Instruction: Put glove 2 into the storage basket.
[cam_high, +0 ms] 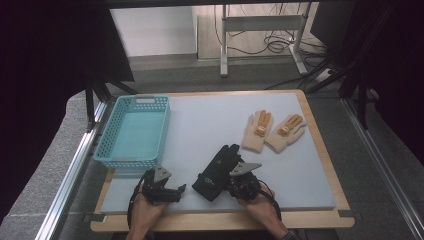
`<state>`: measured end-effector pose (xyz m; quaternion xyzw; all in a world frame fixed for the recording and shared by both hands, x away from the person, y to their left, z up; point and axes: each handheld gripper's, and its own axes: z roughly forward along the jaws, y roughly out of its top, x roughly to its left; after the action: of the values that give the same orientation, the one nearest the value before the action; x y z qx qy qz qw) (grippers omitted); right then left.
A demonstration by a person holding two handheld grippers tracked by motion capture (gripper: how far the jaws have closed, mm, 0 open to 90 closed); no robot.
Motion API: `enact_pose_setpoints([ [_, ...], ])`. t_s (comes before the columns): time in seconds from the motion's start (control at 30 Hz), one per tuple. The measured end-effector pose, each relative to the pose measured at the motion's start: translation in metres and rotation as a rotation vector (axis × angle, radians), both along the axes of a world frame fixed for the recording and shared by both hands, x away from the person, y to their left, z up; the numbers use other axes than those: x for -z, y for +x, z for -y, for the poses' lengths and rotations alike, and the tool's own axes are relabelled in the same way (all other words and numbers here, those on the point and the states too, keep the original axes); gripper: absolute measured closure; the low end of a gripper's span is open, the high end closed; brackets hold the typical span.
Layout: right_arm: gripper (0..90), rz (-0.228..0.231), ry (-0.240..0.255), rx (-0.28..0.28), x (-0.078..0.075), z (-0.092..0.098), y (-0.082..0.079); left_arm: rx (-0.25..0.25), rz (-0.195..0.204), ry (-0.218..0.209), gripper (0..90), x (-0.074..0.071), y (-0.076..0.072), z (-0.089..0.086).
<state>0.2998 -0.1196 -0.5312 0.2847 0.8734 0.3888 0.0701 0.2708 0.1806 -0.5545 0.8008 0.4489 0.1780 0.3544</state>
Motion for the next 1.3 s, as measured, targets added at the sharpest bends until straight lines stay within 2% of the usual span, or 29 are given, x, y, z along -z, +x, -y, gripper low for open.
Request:
enact_pose_setpoints([
  [0.13, 79.1, -0.002, -0.012, -0.006, -0.002, -0.002, 0.002, 0.000, -0.004, -0.003, 6.2, 0.000, 0.000, 0.000],
  [0.27, 75.3, 0.016, -0.020, 0.008, -0.009, 0.012, 0.000, 0.000, -0.004, -0.004, 6.2, 0.001, 0.000, -0.001],
  [0.3, 72.1, 0.029, -0.030, 0.045, -0.012, 0.026, 0.002, -0.001, -0.001, -0.007, 6.1, 0.001, 0.000, -0.001],
  [0.37, 70.9, 0.031, -0.030, 0.054, -0.013, 0.030, 0.003, -0.004, 0.000, -0.007, 6.1, 0.001, 0.000, 0.000],
  [0.47, 63.5, 0.052, -0.035, 0.122, -0.017, 0.056, 0.009, -0.012, 0.001, -0.004, 5.7, 0.001, 0.000, 0.001],
  [0.5, 58.5, 0.062, -0.038, 0.150, -0.019, 0.069, 0.013, -0.013, 0.009, -0.011, 5.4, 0.002, 0.000, 0.001],
  [0.57, 56.1, 0.066, -0.039, 0.168, -0.020, 0.076, 0.015, -0.013, 0.008, -0.013, 5.4, 0.002, 0.000, 0.001],
  [0.8, 32.6, 0.088, -0.053, 0.274, -0.018, 0.120, 0.025, -0.007, -0.001, -0.016, 4.9, 0.002, 0.002, 0.001],
  [0.9, 27.4, 0.096, -0.058, 0.312, -0.015, 0.133, 0.029, -0.006, -0.006, -0.012, 4.6, 0.001, 0.003, 0.002],
  [1.0, 24.6, 0.111, -0.075, 0.334, -0.012, 0.140, 0.031, -0.005, -0.013, -0.004, 4.0, 0.000, 0.004, 0.002],
  [1.03, 22.4, 0.130, -0.100, 0.349, -0.009, 0.143, 0.032, -0.004, -0.014, -0.003, 4.0, 0.000, 0.004, 0.002],
  [1.1, 18.6, 0.127, -0.118, 0.356, -0.002, 0.144, 0.034, -0.004, -0.014, -0.003, 4.0, 0.000, 0.004, 0.002],
  [1.17, 18.4, 0.114, -0.086, 0.366, -0.001, 0.148, 0.035, -0.005, -0.011, -0.008, 4.1, 0.000, 0.004, 0.002],
  [1.3, 17.3, 0.123, -0.098, 0.370, 0.000, 0.146, 0.035, -0.008, -0.008, -0.014, 4.6, 0.000, 0.003, 0.002],
])
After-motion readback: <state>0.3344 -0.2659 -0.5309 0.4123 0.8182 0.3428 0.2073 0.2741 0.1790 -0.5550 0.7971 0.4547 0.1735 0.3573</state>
